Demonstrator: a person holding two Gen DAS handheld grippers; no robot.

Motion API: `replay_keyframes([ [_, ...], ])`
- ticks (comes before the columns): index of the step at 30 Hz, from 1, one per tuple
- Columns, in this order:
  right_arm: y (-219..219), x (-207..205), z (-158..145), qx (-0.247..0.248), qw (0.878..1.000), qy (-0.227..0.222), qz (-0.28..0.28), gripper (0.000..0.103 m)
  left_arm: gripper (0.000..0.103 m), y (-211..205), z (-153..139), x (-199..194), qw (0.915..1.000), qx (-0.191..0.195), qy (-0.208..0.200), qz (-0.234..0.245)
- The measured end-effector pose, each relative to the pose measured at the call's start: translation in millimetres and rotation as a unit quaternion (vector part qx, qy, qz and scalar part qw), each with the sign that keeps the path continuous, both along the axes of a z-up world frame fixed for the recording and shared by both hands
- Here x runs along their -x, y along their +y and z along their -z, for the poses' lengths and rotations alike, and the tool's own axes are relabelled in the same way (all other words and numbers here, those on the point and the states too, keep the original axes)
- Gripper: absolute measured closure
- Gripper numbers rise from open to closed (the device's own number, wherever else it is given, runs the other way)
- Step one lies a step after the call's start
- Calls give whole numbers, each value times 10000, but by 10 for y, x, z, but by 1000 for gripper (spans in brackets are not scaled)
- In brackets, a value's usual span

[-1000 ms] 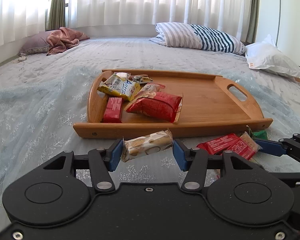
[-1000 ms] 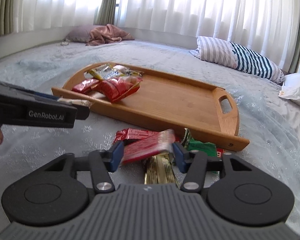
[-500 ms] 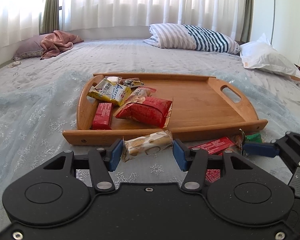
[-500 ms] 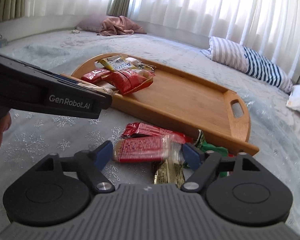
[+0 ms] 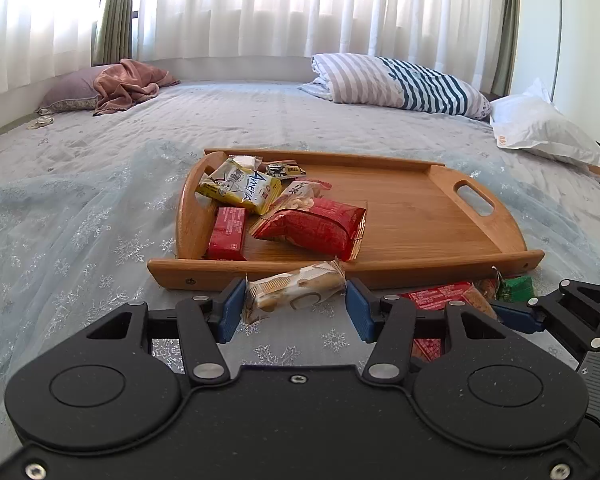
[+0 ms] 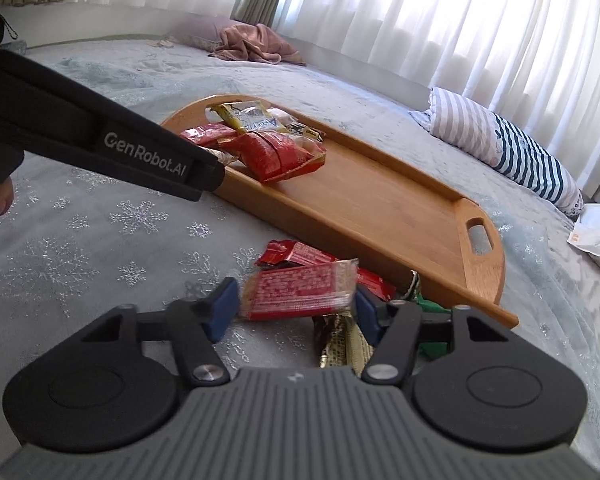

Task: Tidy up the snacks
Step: 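Lift the wafer bar with the left gripper while the right gripper lifts the red packet, then carry the wafer bar and red packet over the tray with both grippers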

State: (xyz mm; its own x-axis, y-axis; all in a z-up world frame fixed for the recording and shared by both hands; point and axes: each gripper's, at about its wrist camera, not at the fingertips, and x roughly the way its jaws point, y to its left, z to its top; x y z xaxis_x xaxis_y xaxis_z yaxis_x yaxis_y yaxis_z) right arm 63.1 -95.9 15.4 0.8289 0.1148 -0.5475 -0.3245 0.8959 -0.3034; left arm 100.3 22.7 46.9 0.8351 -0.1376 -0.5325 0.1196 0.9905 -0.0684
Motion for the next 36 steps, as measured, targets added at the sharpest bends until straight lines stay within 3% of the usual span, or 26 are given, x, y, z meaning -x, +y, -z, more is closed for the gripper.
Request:
replay_keyframes([
  [3,-38,-1,-37,-173,9998,-22,34,45,51,13,-8,18,10000,42,-6,2],
  [4,-75,4,-75,-317,9994,-62,97,57,51,21,-13,18,10000,59,-3,0],
  [5,-121,10,-125,-468,9988,-94,140,62,51,31,-21,15,10000,81,-2,-8],
  [9,-271,-15,-250,-871,9959,-84,249,72,51,34,-56,-7,9999,109,-37,-25],
  [11,-330,-34,-264,-1107,9937,65,161,80,51,48,-78,-6,9998,145,-73,-67],
  [17,-455,-40,-348,-1836,9826,266,-70,92,51,75,-96,-25,9997,217,-37,-120],
  [20,-545,-40,-446,-2229,9745,229,-83,95,51,66,-125,-30,9996,249,-66,-89],
  [31,-963,-210,-748,-2314,9721,-291,265,96,52,-264,-406,-141,9977,103,-568,361],
  [36,-1220,-404,-790,-2639,9634,-281,372,96,52,-541,-470,-300,9961,133,-608,626],
])
